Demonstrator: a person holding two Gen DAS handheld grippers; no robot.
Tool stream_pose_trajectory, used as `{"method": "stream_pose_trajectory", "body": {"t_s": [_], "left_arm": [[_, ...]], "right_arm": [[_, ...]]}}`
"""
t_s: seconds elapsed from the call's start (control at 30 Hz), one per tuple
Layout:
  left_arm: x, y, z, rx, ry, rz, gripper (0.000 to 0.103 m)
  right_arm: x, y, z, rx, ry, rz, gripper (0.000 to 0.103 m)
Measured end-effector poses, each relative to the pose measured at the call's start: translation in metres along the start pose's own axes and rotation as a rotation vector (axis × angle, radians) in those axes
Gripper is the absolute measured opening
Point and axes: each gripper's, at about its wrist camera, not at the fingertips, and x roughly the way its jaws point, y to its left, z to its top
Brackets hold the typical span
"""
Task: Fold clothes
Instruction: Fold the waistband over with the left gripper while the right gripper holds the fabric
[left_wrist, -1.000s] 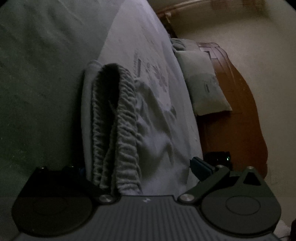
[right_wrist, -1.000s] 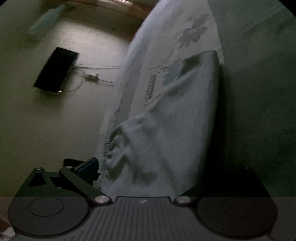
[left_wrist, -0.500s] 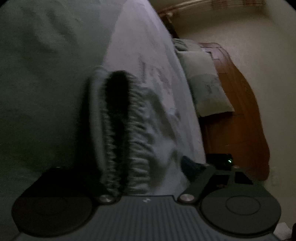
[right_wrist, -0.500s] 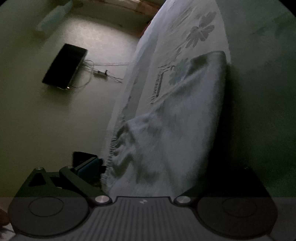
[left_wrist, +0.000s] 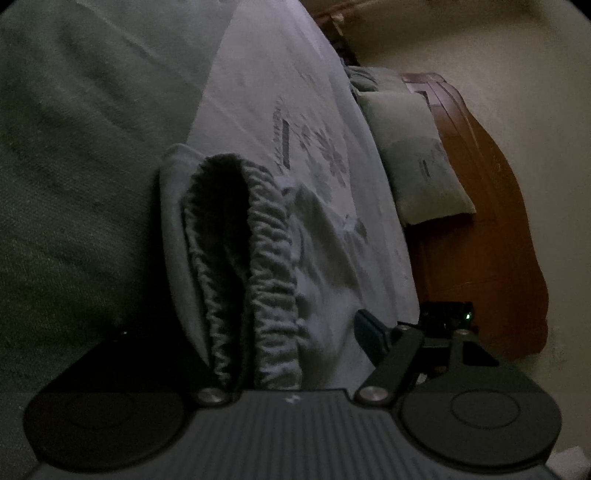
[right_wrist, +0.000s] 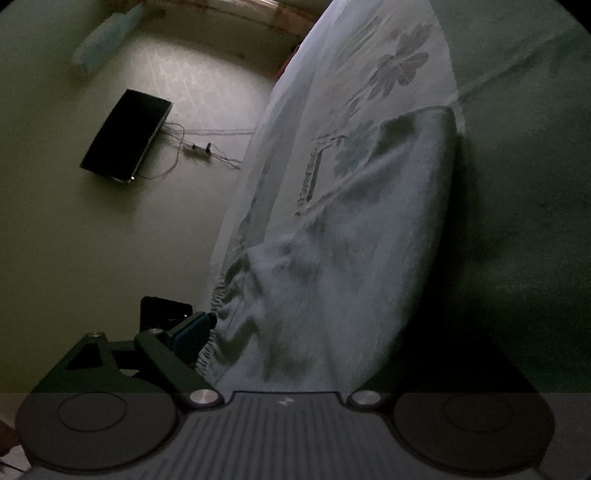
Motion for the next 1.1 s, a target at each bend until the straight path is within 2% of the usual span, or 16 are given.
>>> {"method": "stream_pose_trajectory", "body": {"t_s": [0.1,0.17,0.2,0.23,0.33,0.43,0.5,0.57,0.73,0.97,1.1], "left_arm": [[-0.001,0.001,0.000,0.009,0.006,0.001,0.070],[0.000,-0.001,0.002,0.014,0.010,0.008,0.070],[0.000,-0.003,0.002,0.023,0.012,0.013,0.071],[0.000,-0.003,0.002,0.024,0.011,0.017,0.071],[0.000,-0.005,0.001,0.030,0.008,0.029,0.070],[0.000,-0.009,-0.002,0.045,-0.005,0.054,0.065],[0.000,-0.011,-0.003,0.036,-0.017,0.094,0.049],[0.000,-0.011,-0.005,0.025,-0.030,0.136,0.038],[0.001,-0.021,-0.011,0.039,-0.060,0.189,0.038],[0.012,-0.047,-0.014,0.076,-0.084,0.323,0.038],[0.020,-0.057,-0.012,0.105,-0.077,0.376,0.038]], "right_arm": [[-0.001,-0.002,0.000,-0.028,0.017,-0.024,0.072],[-0.001,-0.010,0.005,0.011,0.008,-0.045,0.050],[0.000,-0.017,0.007,0.036,0.004,-0.070,0.020],[0.001,-0.026,0.007,0.074,-0.002,-0.080,0.007],[-0.001,-0.030,0.004,0.072,-0.020,-0.057,0.008],[-0.001,-0.023,0.000,0.026,-0.038,-0.094,0.008],[-0.003,-0.021,0.000,0.019,-0.046,-0.108,0.008],[-0.005,-0.019,-0.003,0.009,-0.059,-0.127,0.008],[-0.006,-0.013,-0.012,0.011,-0.096,-0.168,0.009],[0.001,-0.002,-0.018,0.019,-0.132,-0.230,0.009],[0.005,0.005,-0.020,-0.013,-0.135,-0.262,0.009]]}}
